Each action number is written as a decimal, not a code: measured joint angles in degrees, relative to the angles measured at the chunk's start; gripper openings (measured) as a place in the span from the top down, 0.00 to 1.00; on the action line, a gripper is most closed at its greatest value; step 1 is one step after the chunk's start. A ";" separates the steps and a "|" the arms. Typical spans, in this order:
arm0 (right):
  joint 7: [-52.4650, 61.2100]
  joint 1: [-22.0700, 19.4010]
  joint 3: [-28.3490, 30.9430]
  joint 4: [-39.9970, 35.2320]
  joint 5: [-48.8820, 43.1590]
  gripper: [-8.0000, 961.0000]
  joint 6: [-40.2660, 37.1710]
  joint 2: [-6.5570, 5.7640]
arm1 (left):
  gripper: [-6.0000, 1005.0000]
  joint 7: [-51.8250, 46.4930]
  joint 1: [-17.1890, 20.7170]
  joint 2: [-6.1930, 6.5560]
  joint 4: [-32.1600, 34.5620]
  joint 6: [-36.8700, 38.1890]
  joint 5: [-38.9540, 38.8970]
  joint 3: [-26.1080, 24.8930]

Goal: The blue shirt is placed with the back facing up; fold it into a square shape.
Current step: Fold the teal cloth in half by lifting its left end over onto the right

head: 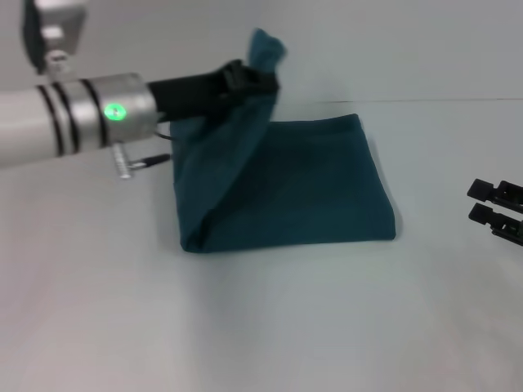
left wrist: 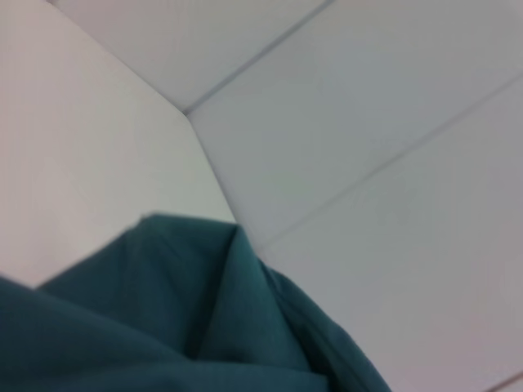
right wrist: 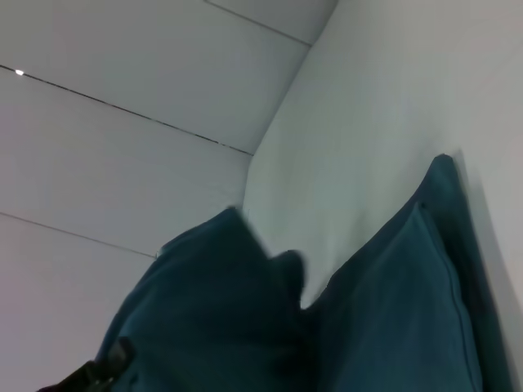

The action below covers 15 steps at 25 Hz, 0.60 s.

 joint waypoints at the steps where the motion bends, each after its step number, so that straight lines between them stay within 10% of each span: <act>1: 0.00 0.01 -0.05 0.01 -0.01 0.33 0.02 0.04 | 0.99 0.55 -0.43 -0.06 -1.69 -1.82 -1.73 2.46; 8: 0.00 -0.09 -0.52 0.03 -0.09 0.33 -0.12 0.26 | 0.97 3.03 -1.52 -0.23 -7.70 -12.14 -10.38 19.41; 15: 0.00 -0.50 -0.77 0.03 -0.11 0.33 -0.01 0.24 | 0.88 4.09 -2.05 0.00 -8.11 -12.65 -12.39 25.98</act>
